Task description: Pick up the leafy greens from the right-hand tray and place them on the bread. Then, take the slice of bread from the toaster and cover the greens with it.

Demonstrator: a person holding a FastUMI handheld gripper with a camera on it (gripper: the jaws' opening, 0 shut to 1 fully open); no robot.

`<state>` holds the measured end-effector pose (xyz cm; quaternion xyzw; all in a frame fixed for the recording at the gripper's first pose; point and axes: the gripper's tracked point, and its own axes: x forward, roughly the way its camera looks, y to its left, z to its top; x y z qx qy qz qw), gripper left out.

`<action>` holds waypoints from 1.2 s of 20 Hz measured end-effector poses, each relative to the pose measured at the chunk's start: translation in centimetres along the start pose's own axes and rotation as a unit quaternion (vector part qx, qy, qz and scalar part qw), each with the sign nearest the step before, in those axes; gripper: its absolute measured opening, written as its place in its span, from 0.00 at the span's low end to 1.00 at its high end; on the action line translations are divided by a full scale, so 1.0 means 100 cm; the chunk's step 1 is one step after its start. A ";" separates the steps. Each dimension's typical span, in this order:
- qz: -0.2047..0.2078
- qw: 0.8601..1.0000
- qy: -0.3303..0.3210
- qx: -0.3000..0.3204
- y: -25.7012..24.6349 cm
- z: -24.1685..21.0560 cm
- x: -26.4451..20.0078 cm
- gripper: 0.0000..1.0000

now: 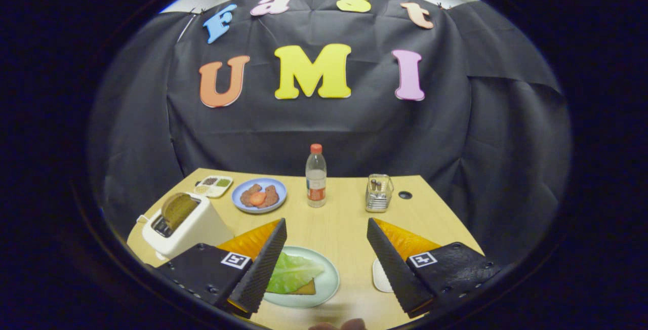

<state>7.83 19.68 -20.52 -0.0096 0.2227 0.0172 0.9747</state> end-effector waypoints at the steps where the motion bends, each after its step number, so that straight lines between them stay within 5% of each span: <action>1: 0.004 1.000 -0.011 -0.002 0.011 0.010 -0.006 0.97; 12: 0.122 0.992 -0.020 -0.008 0.213 0.032 -0.045 0.97; 20: 0.091 0.994 0.060 0.004 0.275 -0.027 0.021 0.96; 24: 0.076 0.993 0.089 -0.001 0.286 -0.049 0.048 0.85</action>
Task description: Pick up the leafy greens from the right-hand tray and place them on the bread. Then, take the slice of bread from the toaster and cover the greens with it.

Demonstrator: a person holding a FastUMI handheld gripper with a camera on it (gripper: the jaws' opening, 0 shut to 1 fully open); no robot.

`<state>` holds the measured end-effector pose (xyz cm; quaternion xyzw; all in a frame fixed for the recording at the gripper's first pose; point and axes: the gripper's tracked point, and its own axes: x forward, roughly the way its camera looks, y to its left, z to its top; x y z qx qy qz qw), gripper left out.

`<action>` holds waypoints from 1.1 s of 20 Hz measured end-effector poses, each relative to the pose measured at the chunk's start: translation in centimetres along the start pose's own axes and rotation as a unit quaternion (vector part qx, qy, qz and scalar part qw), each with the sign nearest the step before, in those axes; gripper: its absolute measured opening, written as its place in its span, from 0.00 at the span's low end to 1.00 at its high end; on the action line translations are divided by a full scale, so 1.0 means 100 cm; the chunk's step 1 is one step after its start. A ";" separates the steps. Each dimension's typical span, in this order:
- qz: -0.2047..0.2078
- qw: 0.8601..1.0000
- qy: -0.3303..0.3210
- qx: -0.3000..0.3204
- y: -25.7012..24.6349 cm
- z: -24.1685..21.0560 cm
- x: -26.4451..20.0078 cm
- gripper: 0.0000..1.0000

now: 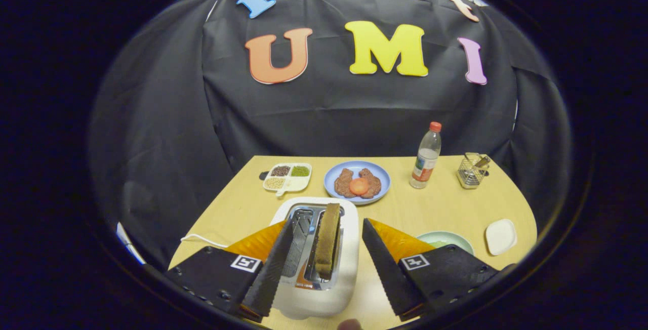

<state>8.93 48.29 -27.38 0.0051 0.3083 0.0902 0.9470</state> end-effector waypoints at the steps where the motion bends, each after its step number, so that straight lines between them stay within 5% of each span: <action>1: -0.004 1.000 0.005 -0.002 -0.001 -0.004 0.005 0.83; 3: -0.011 1.000 0.014 -0.004 0.001 -0.010 0.012 0.74; 9: -0.030 0.999 0.033 0.005 -0.003 -0.016 0.021 0.17; 14: 0.000 0.999 0.034 0.015 0.003 -0.004 0.009 0.01; 22: 0.045 0.998 -0.019 0.043 -0.005 0.060 -0.044 0.01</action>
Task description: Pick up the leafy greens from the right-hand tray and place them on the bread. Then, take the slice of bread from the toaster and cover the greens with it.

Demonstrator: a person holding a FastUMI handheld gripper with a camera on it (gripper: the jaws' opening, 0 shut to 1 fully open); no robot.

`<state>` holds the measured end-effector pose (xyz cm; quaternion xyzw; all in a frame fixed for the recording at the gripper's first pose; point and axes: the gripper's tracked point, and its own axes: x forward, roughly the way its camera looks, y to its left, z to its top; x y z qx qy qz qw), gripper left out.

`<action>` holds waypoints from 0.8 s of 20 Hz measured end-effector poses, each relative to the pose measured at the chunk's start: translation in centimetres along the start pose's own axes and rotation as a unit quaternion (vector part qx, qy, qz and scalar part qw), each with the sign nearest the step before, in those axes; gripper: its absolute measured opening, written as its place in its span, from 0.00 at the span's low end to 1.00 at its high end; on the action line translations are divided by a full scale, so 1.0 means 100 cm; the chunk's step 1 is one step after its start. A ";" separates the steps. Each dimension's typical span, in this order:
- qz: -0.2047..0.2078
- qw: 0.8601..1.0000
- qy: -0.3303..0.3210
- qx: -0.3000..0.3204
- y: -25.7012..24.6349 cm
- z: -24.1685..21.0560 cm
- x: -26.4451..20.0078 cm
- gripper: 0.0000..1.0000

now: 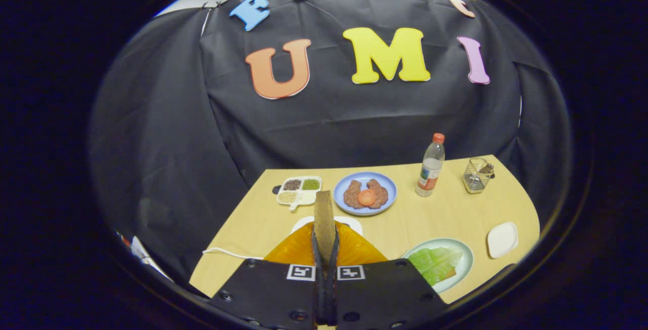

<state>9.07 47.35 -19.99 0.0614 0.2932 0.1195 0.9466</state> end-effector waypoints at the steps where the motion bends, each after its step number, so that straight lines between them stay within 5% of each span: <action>1: 0.002 1.000 -0.007 0.005 -0.004 0.008 -0.007 0.01; 9: 0.000 0.999 -0.037 0.025 -0.062 0.028 -0.036 0.01; 16: -0.003 1.000 -0.004 0.023 -0.127 -0.027 -0.028 0.01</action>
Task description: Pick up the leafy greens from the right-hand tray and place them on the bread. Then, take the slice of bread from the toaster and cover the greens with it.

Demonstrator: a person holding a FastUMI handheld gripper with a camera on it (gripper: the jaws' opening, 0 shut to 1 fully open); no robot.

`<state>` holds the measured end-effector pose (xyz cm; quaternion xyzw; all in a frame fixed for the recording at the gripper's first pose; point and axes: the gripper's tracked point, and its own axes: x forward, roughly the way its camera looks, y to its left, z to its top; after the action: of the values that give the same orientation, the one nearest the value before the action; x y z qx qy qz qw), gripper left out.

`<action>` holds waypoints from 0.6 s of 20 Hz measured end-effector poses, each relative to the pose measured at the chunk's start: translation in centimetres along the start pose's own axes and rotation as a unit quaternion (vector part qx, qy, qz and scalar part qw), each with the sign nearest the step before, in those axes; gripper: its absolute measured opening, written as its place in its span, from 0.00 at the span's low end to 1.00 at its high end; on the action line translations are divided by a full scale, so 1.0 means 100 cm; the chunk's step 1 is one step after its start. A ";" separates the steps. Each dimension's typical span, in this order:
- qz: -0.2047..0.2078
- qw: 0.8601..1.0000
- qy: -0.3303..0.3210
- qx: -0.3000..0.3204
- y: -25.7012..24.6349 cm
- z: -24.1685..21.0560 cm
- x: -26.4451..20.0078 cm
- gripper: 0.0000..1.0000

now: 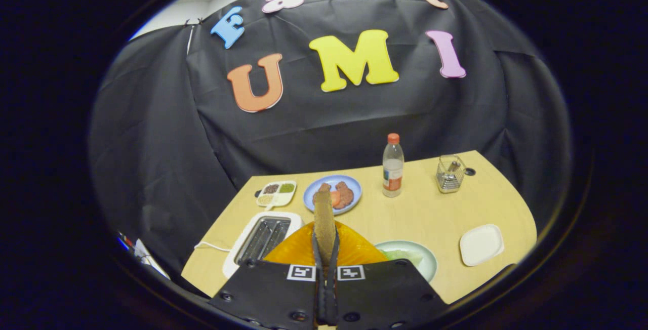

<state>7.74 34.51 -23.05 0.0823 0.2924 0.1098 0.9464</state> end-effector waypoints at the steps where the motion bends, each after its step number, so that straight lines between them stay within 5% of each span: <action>1: -0.001 1.000 0.009 0.001 -0.010 -0.010 0.004 0.01; 12: 0.012 0.995 0.087 0.049 -0.063 -0.100 0.041 0.01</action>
<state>6.35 30.42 -34.79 0.1220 0.3776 0.1138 0.9108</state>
